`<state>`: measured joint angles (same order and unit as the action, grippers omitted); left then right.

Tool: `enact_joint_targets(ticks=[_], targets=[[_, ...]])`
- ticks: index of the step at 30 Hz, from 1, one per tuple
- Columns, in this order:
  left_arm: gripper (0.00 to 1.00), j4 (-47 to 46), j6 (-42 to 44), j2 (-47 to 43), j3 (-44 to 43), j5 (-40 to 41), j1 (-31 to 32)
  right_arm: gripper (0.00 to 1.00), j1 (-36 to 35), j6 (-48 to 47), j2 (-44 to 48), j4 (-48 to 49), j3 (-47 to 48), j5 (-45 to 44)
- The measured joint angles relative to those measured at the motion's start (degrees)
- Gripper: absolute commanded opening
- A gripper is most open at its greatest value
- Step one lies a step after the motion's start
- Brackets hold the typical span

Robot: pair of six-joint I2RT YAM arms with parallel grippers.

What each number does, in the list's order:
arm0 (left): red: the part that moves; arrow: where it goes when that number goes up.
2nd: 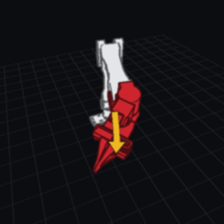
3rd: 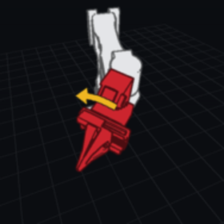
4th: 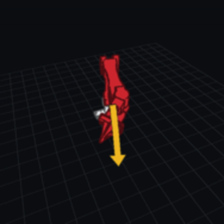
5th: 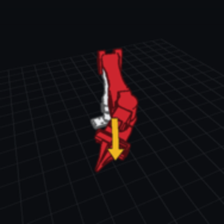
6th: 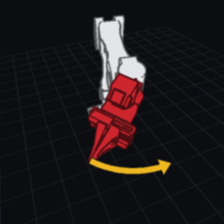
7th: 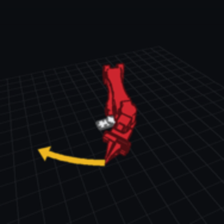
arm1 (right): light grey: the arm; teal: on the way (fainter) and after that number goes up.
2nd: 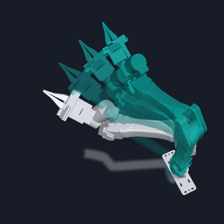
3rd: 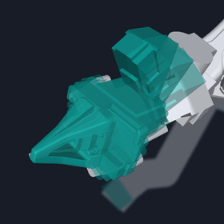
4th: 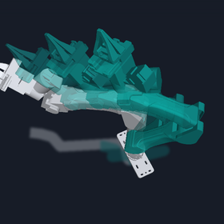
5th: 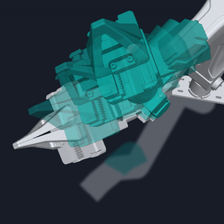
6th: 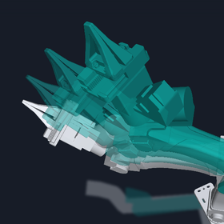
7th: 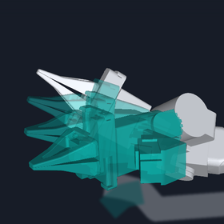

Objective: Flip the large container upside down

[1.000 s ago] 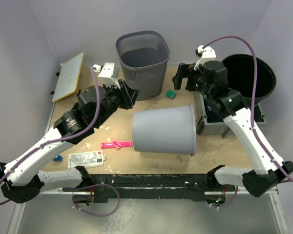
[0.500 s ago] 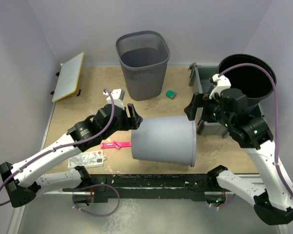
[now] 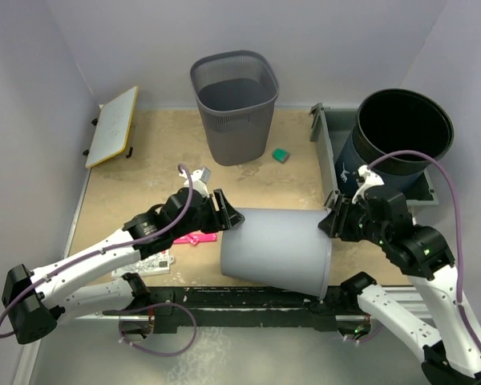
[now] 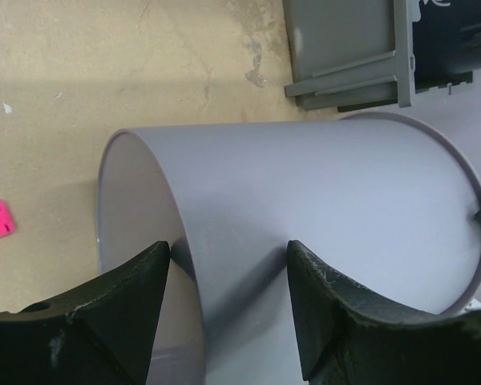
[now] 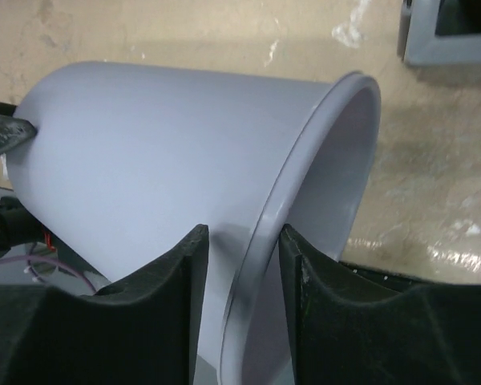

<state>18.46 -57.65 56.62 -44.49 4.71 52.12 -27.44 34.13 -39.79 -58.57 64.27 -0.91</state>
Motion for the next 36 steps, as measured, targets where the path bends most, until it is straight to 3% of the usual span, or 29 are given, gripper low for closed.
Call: enact_joint_targets(ticks=[4, 7, 14, 20, 25, 36], targets=[[0.51, -2.54, -1.92, -0.15, 1.60, -1.07, -0.04, 0.40, 0.11, 2.32, 0.94, -1.51, -2.43, 2.05], [0.45, -2.97, -2.80, -0.35, 1.92, -1.07, -0.31, 0.29, 0.15, 3.08, 1.62, -1.16, -2.99, 2.49], [0.43, -2.75, -2.91, -0.72, 1.97, 1.38, -0.94, 0.19, 0.72, 6.03, 1.99, 3.43, -6.05, 2.38], [0.41, -2.05, -2.86, -0.72, 1.84, 2.10, -3.39, 0.17, 0.90, 7.17, 1.29, 10.69, -9.44, 2.43], [0.41, 1.38, -2.19, -0.70, 0.24, -1.73, -9.88, 0.17, 0.87, 8.79, -0.85, 18.88, -12.63, 4.02], [0.40, 10.38, 5.60, 6.21, -11.54, -1.81, -17.16, 0.17, 1.53, 12.92, -8.81, 39.45, -17.57, 5.09]])
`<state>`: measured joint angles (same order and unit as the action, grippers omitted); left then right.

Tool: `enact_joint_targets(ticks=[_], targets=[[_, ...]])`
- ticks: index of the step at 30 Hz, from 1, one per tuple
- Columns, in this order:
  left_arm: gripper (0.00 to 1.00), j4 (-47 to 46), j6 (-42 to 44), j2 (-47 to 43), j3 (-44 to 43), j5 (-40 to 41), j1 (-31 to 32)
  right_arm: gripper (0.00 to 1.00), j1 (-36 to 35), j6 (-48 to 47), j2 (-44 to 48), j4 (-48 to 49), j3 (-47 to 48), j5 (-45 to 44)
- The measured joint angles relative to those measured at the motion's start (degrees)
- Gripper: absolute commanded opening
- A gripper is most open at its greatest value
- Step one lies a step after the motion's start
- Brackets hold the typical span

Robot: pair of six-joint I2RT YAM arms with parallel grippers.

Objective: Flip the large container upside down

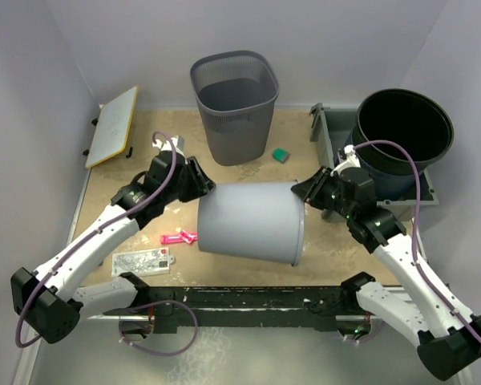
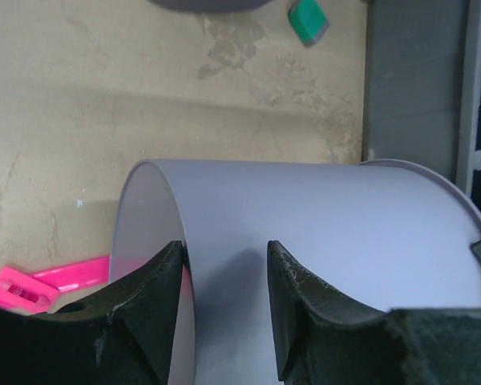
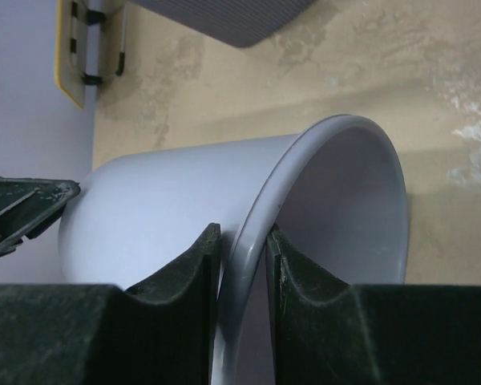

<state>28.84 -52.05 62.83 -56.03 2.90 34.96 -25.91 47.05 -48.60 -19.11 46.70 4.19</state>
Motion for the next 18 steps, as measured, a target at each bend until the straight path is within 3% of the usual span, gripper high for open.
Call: enact_joint_targets(ticks=[7, 12, 18], targets=[[0.40, 1.55, 3.26, 1.60, -10.64, 0.90, -2.32, 0.17, 0.57, 3.65, -1.33, 11.32, -4.46, -1.53], [0.40, -2.69, 3.63, 2.16, -15.47, 0.11, -2.49, 0.17, 0.66, 7.91, -1.81, 17.20, -8.98, -1.64], [0.40, -11.91, 1.40, 2.69, -17.27, -8.02, -1.49, 0.25, -2.23, 10.05, -3.21, 20.65, -16.00, 0.92]])
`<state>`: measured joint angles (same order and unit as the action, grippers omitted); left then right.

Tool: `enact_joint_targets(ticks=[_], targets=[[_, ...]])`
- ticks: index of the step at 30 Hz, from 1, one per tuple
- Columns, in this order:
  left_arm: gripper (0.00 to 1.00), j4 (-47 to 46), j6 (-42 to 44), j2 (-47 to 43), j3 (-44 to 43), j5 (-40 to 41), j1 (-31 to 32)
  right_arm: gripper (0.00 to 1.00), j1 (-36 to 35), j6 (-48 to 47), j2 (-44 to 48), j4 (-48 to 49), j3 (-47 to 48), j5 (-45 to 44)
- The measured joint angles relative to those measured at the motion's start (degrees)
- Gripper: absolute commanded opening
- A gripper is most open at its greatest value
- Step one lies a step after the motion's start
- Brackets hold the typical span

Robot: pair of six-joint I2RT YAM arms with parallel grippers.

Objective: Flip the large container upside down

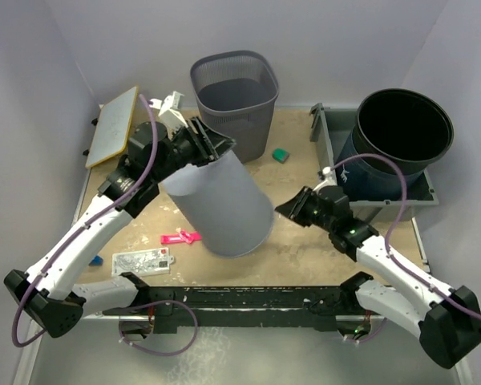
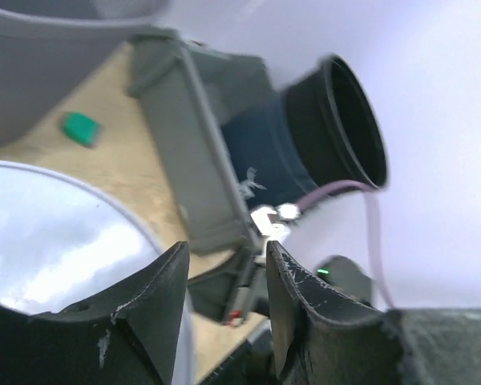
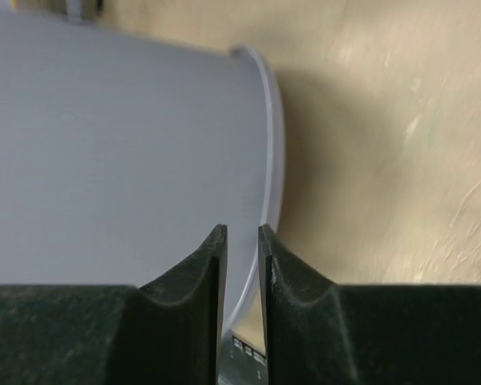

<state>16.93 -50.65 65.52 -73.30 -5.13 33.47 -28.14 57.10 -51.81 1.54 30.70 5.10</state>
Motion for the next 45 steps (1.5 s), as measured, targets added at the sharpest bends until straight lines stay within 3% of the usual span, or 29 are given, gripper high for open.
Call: enact_joint_targets(ticks=[7, 15, 23, 31, 36, 42, 45], targets=[[0.40, -10.60, -4.63, 1.60, 5.40, -8.57, 1.66, 0.41, -4.22, 0.83, -3.45, 1.16, -3.63, 2.58], [0.42, -12.66, -5.70, 3.04, 7.17, -10.73, 1.64, 0.47, -4.50, -0.11, -4.11, 1.53, -3.50, 2.40], [0.50, -4.04, 3.58, 1.51, 2.25, -9.62, 1.64, 0.52, -5.29, -8.66, -1.16, -5.38, 0.37, 0.74], [0.56, 6.99, 14.19, -3.41, -4.48, -4.15, 1.64, 0.55, -16.39, -17.49, 5.88, -7.78, -3.13, -1.01], [0.58, 12.48, 17.51, -6.36, -5.70, 0.68, 1.66, 0.56, -17.84, -20.06, 7.19, -10.14, -6.01, -0.39], [0.62, 15.17, 17.88, -5.70, -5.53, 2.78, 1.64, 0.57, -21.11, -19.87, 1.03, -3.87, -6.34, 0.35], [0.62, 15.54, 17.88, -4.90, -5.53, 3.06, 1.64, 0.57, -24.46, -19.12, -7.28, 4.04, -5.51, -1.22]])
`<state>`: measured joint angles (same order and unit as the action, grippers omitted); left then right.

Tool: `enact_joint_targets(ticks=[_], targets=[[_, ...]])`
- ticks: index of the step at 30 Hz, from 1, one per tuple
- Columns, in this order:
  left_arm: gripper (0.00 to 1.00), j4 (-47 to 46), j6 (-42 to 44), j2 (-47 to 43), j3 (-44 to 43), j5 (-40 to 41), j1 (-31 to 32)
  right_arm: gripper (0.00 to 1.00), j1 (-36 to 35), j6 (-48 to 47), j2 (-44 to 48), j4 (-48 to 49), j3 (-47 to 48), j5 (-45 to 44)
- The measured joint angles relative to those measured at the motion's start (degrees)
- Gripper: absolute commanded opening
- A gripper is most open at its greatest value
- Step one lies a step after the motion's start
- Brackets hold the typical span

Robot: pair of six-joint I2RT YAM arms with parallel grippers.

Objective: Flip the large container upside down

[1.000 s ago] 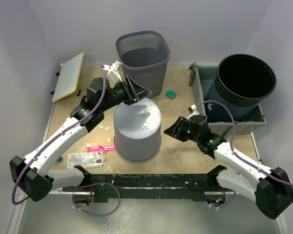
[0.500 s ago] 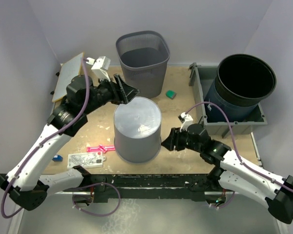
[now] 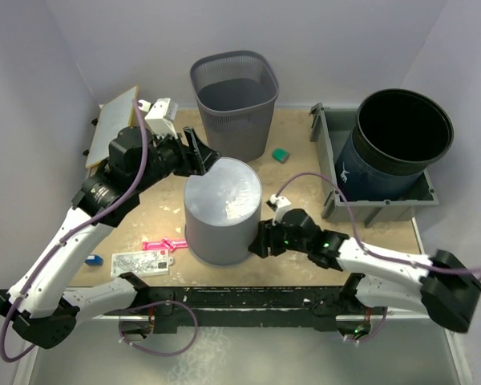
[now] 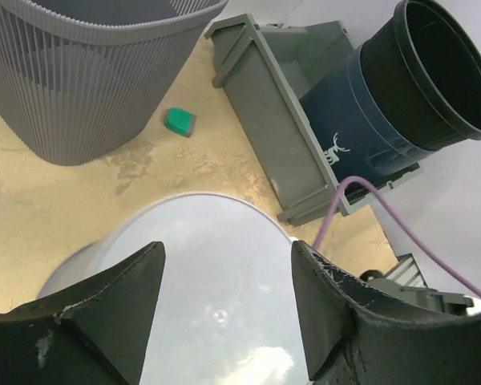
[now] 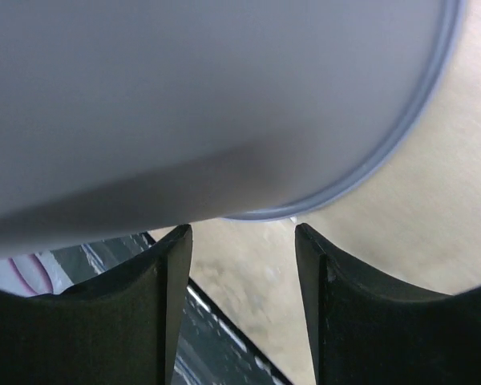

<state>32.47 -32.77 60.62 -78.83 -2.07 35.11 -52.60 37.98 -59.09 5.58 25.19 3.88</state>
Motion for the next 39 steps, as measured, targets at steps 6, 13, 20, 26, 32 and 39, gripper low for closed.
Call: enact_joint_targets(ticks=[6, 13, 20, 26, 32, 39], targets=[[0.64, 0.24, -0.07, 0.74, -0.09, 0.26, 0.00, 0.59, -4.09, 0.46, -21.84, 13.11, 10.84, 0.15], [0.65, 2.95, 0.02, 0.66, -0.83, 1.27, 0.00, 0.64, -4.83, 0.28, -26.43, 19.23, 15.65, 1.14], [0.65, 3.98, 1.51, 0.42, -0.83, 0.52, 0.00, 0.66, -4.83, -0.13, -15.72, 14.14, 9.94, -2.99], [0.65, 7.17, 5.73, -0.24, -0.83, -5.88, 0.00, 0.66, -4.83, -0.11, -6.36, 4.50, 6.56, -9.31], [0.64, 11.06, 8.41, -0.66, -0.81, -13.35, 0.90, 0.67, -4.83, -0.33, 1.66, -4.37, 5.84, -16.94], [0.64, 10.69, 8.39, 5.99, 0.09, -11.30, 18.58, 0.67, -4.83, -0.02, 5.11, -12.50, 5.75, -24.46]])
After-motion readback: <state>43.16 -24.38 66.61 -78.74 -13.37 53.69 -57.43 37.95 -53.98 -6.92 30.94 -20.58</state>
